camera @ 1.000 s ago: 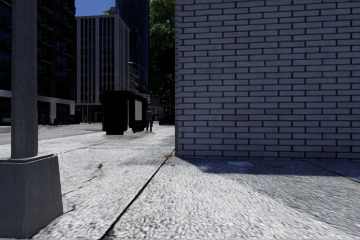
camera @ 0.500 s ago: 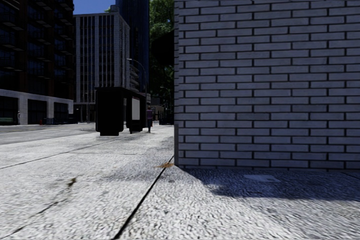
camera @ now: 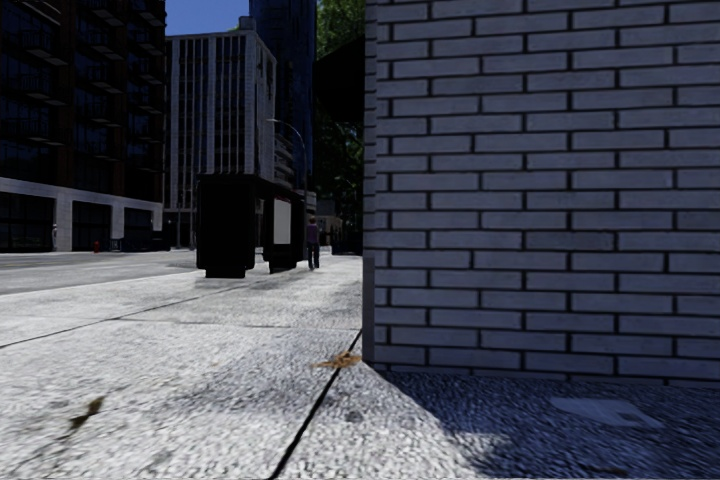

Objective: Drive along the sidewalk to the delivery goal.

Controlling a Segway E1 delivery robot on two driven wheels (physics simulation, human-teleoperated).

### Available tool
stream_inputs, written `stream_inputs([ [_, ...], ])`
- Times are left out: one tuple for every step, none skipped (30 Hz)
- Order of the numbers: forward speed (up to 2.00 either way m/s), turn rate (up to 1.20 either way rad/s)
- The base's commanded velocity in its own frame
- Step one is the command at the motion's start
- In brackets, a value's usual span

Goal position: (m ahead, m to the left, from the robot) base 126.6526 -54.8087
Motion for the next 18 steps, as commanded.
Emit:
stream_inputs([
  [1.35, 0.39],
  [1.35, 0.43],
  [1.34, 0.47],
  [1.34, 0.48],
  [1.34, 0.48],
  [1.33, 0.49],
  [1.33, 0.51],
  [1.33, 0.51],
  [1.33, 0.52],
  [1.33, 0.52],
  [1.33, 0.54],
  [1.33, 0.54],
  [1.33, 0.55],
  [1.33, 0.56],
  [1.33, 0.56],
  [1.33, 0.56],
  [1.33, 0.56],
  [1.33, 0.56],
])
